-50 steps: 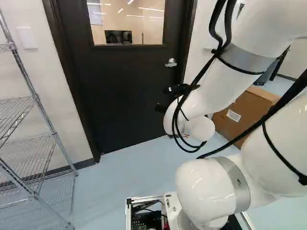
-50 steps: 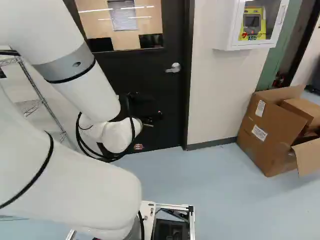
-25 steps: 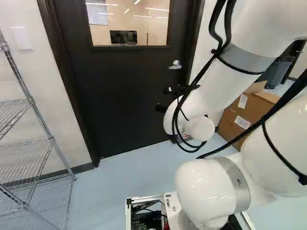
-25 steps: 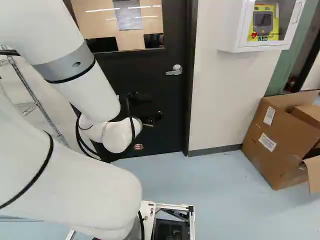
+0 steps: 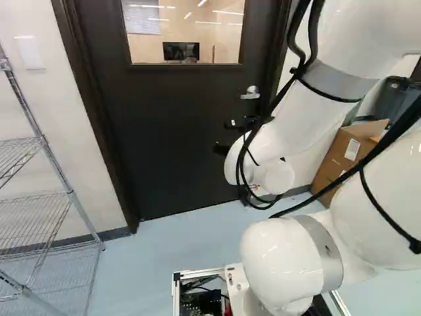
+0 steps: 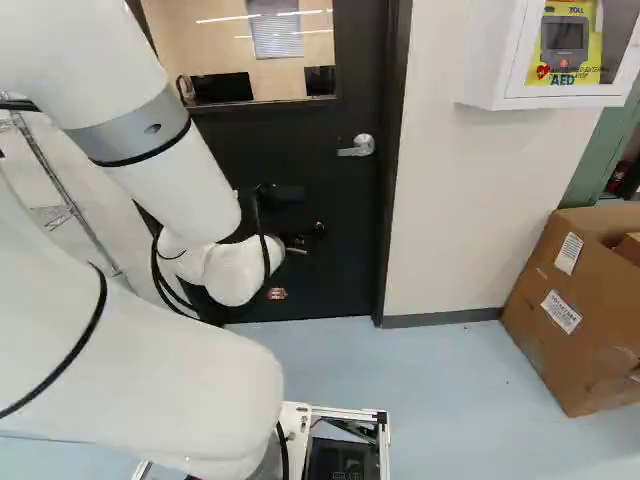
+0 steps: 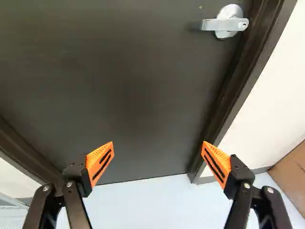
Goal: Open the door and move inside
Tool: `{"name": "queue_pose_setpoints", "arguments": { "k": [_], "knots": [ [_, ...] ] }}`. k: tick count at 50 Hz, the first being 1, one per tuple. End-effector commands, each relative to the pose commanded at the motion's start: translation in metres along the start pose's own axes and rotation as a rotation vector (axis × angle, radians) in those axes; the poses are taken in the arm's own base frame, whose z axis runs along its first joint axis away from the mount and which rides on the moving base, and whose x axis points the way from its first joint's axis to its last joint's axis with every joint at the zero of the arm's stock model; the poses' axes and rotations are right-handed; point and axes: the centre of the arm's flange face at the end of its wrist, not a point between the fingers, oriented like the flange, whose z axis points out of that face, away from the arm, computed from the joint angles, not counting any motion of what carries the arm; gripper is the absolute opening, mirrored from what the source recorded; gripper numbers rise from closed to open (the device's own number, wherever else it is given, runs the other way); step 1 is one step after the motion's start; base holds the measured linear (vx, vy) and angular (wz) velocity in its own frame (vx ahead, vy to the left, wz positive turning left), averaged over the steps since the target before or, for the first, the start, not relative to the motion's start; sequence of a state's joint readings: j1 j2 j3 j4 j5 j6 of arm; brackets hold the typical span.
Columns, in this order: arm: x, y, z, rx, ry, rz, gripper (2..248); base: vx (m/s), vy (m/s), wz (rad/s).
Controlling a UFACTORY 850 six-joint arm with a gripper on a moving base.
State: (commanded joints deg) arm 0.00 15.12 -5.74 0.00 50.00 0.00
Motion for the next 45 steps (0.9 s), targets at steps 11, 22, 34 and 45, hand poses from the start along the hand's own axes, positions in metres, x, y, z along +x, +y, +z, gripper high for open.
{"name": "queue_pose_setpoints", "arguments": {
  "k": [11,22,34,45],
  "knots": [
    [0.0000,0.0000,0.0000,0.000,0.000,0.000,247,0.145,-0.069,-0.003],
    [0.0000,0.0000,0.0000,0.000,0.000,0.000,247,0.152,-0.065,-0.004],
    [0.0000,0.0000,0.0000,0.000,0.000,0.000,247,0.126,-0.065,-0.011],
    [0.0026,0.0023,0.0051,-0.008,-0.003,0.003,247,0.074,-0.050,-0.018]
  ]
}}
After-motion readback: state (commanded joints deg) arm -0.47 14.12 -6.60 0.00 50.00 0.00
